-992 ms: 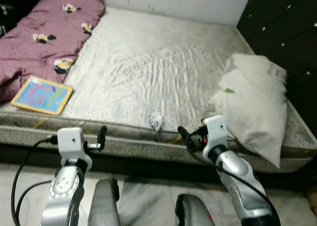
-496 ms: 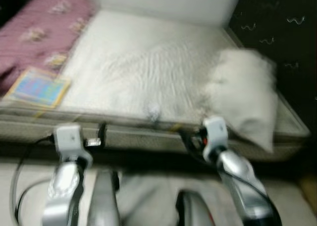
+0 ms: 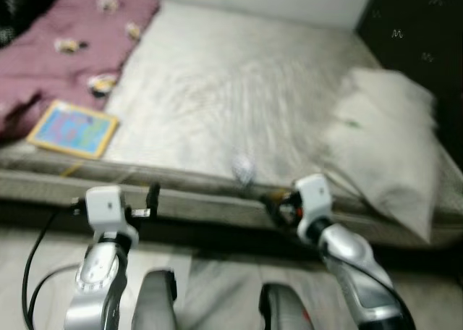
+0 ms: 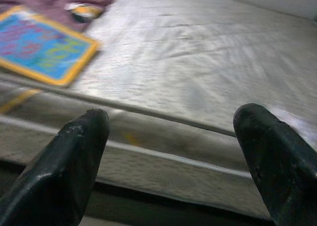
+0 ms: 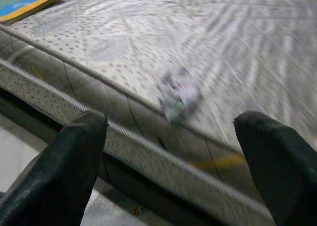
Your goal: Clean up the room
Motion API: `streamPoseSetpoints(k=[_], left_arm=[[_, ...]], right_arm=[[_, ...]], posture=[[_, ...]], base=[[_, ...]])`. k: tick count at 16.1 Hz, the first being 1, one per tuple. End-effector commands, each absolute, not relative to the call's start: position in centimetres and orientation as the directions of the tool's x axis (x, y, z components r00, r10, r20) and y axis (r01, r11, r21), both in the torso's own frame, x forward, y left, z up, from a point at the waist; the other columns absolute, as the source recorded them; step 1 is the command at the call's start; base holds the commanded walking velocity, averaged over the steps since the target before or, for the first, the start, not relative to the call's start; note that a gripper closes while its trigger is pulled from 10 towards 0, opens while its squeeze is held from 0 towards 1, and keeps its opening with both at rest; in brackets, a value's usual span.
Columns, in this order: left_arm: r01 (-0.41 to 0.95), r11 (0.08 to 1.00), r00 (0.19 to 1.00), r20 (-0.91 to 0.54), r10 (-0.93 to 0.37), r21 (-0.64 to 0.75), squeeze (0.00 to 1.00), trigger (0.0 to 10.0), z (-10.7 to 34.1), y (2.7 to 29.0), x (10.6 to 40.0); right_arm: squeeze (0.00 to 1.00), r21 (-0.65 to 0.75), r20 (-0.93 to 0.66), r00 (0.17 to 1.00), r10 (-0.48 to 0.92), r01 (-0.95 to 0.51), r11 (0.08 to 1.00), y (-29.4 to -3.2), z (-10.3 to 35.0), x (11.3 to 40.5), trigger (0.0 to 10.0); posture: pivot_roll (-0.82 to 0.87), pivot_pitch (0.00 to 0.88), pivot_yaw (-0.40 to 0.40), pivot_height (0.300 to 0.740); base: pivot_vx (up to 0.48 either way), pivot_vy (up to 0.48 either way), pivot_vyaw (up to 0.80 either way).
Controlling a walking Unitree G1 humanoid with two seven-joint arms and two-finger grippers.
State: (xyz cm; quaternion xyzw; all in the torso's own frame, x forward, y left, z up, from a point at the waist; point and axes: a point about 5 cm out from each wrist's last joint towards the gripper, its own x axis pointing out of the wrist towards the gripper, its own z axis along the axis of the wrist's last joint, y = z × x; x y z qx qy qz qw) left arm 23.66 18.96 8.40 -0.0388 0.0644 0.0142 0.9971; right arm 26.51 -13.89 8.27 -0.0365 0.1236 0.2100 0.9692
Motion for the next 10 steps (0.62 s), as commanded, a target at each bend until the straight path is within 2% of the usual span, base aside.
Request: streamPoseSetpoints(k=[1, 3, 10], left_arm=[[-0.041, 0.997, 0.991, -0.131, 0.032, -0.063, 0.0, 10.0, 8.43, 19.59, 23.49], [-0.033, 0.998, 0.991, -0.129, 0.026, -0.059, 0.0, 10.0, 8.46, 19.53, 23.52], [-0.04, 0.997, 0.988, -0.152, 0.029, -0.068, 0.0, 10.0, 8.23, 19.52, 23.57]], right_arm=[[0.0, -0.019, -0.224, 0.872, 0.435, -0.451, 0.893, -12.97, 8.96, 26.71, 10.0], [0.0, -0.017, -0.224, 0.868, 0.442, -0.457, 0.889, -12.89, 8.96, 26.69, 10.0], [0.0, -0.008, -0.225, 0.876, 0.426, -0.439, 0.899, -13.11, 9.05, 26.98, 10.0]], posture=[[0.01, 0.023, -0.119, 0.591], [0.01, 0.024, -0.118, 0.591], [0.01, 0.026, -0.118, 0.591]], base=[[0.386, 0.281, 0.8], [0.396, 0.27, 0.8], [0.397, 0.269, 0.0]])
